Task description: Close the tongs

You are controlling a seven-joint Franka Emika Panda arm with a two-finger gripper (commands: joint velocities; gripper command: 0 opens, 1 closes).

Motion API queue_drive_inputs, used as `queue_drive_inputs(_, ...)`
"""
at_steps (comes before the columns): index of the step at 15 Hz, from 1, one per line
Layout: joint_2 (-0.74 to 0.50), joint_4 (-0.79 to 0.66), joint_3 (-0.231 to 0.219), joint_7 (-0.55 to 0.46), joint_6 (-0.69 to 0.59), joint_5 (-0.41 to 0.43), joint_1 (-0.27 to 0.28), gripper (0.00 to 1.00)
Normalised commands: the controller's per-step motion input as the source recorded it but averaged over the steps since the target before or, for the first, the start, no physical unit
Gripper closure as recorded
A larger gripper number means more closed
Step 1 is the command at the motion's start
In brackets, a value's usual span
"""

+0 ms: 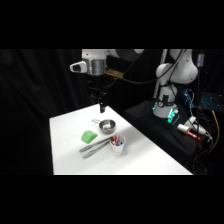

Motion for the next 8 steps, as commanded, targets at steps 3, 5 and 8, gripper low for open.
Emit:
queue_drive_inputs(3,0.1,0.09,0.027,0.06,0.02,-0.015,0.011,0.0)
queue_drive_inputs(5,0.21,0.18,0.026,0.13,0.08,-0.053,0.026,0.0)
queue_drive_inputs(8,0.24,0.18,0.015,0.14,0.16,-0.059,0.028,0.0)
